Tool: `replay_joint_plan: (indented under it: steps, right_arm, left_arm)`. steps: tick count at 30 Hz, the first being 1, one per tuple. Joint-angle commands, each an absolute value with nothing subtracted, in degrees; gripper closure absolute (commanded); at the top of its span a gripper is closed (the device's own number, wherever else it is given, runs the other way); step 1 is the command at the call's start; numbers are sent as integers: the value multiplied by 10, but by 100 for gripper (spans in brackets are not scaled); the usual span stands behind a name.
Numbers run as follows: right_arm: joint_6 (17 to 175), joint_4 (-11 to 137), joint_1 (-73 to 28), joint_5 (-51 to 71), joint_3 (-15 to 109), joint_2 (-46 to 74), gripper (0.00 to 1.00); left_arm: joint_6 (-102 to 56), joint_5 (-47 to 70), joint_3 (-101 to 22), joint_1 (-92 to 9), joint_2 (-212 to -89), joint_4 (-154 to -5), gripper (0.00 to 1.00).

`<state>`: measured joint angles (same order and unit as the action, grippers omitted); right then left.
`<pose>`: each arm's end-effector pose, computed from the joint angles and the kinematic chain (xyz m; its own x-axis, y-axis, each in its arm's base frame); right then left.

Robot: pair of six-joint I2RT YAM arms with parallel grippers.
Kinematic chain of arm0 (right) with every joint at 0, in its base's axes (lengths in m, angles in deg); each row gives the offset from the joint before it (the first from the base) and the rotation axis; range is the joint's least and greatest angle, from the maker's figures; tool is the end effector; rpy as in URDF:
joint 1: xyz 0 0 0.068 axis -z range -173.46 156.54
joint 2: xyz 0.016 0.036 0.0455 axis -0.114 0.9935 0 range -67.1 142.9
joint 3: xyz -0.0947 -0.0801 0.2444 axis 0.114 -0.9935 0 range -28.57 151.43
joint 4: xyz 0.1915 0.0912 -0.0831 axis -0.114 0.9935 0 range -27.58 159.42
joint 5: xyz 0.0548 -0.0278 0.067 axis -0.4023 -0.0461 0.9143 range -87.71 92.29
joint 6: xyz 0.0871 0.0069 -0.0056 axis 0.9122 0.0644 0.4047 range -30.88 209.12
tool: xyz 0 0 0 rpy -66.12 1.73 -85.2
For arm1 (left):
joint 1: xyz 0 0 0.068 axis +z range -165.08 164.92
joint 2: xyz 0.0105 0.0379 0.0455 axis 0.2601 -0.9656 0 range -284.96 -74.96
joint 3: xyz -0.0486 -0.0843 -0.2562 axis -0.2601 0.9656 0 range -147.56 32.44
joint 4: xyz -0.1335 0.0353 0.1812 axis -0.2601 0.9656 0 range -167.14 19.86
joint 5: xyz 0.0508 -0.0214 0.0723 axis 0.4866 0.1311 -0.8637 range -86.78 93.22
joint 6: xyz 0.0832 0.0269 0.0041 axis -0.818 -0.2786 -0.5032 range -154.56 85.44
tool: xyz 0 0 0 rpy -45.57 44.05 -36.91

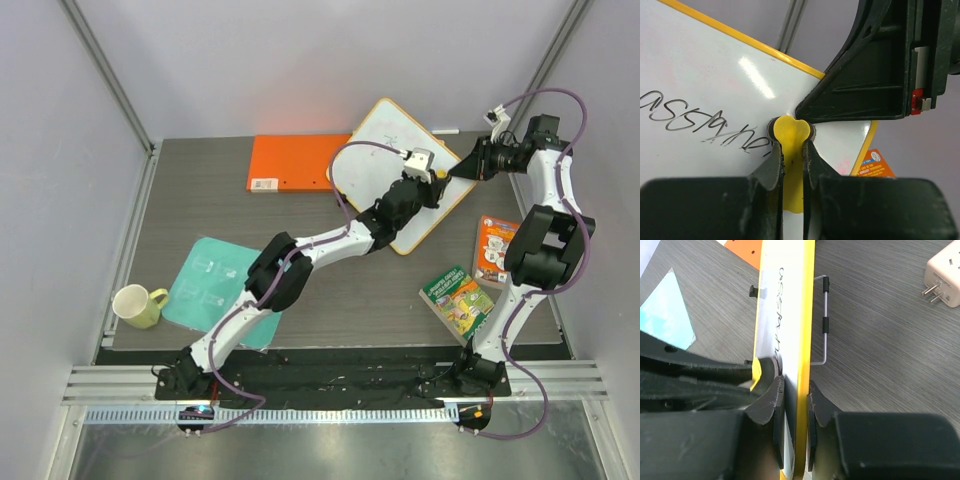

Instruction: Erase the whiteboard

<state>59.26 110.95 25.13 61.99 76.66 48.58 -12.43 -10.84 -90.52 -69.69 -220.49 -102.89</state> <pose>0.4095 -0.0669 0.2767 -0.5746 -0.0719 -0.8153 -0.6308 0.6737 0.3851 0.3649 -0.4811 0.2473 -0.2151 -0.3280 -0.9199 0.6145 0.6866 -0.3885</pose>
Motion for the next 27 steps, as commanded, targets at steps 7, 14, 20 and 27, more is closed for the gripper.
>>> replay_joint_plan:
  steps: [7,14,20,27]
  right_arm:
    - [502,1167,229,578,776,480,99]
    - [499,1172,230,577,780,481,99]
    - [498,1173,230,577,781,482,99]
    - [499,1173,230,580,783,485,99]
  left_arm:
    - [-140,-197,-896,-579,-2236,-962,100]
    - [-164,-156,-942,-570,-2261,-952,100]
    - [-172,-65,-951,-590,-2253,-959,100]
    - [-203,9,-950,-639,-2238,-953,100]
